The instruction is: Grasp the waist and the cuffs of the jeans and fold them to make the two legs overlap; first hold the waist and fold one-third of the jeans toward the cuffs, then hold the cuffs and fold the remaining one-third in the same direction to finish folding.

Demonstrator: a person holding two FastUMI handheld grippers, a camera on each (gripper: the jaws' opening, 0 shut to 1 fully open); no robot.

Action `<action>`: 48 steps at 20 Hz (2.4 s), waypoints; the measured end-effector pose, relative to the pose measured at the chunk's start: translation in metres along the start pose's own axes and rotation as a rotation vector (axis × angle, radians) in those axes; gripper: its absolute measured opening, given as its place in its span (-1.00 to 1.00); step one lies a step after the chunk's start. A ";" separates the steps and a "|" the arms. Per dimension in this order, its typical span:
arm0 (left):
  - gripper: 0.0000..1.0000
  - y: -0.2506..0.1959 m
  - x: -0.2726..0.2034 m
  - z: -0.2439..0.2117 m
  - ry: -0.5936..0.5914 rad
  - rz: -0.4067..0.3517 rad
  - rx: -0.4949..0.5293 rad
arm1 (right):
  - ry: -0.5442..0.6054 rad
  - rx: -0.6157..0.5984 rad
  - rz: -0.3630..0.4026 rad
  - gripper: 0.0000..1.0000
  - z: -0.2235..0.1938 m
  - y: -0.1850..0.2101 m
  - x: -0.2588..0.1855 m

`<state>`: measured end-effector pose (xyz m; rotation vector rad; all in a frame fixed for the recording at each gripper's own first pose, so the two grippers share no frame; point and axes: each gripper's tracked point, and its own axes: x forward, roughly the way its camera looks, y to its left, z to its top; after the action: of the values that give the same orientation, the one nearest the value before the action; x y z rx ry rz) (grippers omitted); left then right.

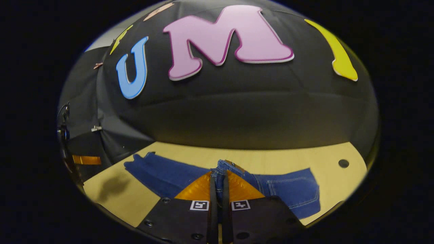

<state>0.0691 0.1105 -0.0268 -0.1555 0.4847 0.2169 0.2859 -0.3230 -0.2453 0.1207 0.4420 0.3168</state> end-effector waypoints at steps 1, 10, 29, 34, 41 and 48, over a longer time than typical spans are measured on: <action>0.63 0.007 0.007 0.001 -0.002 0.007 0.012 | 0.009 -0.014 -0.005 -0.82 0.000 0.000 0.001; 0.63 0.047 0.103 0.005 0.028 0.023 -0.004 | 0.097 0.137 0.027 -0.35 -0.035 0.029 0.009; 0.15 0.036 0.191 -0.055 0.212 0.112 -0.026 | 0.005 0.098 -0.035 0.96 0.000 -0.010 -0.081; -0.77 0.025 0.187 -0.053 0.190 0.073 -0.065 | 0.019 0.123 -0.044 0.97 -0.003 -0.018 -0.086; -0.95 0.023 0.176 -0.032 0.155 0.027 -0.142 | 0.008 0.080 -0.131 0.96 0.005 -0.063 -0.111; -0.95 -0.026 0.105 0.064 0.036 -0.064 -0.077 | 0.007 0.118 -0.223 0.97 0.016 -0.104 -0.160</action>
<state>0.1943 0.1160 -0.0189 -0.2500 0.5062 0.1703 0.1847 -0.4739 -0.1853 0.1843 0.4762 0.0721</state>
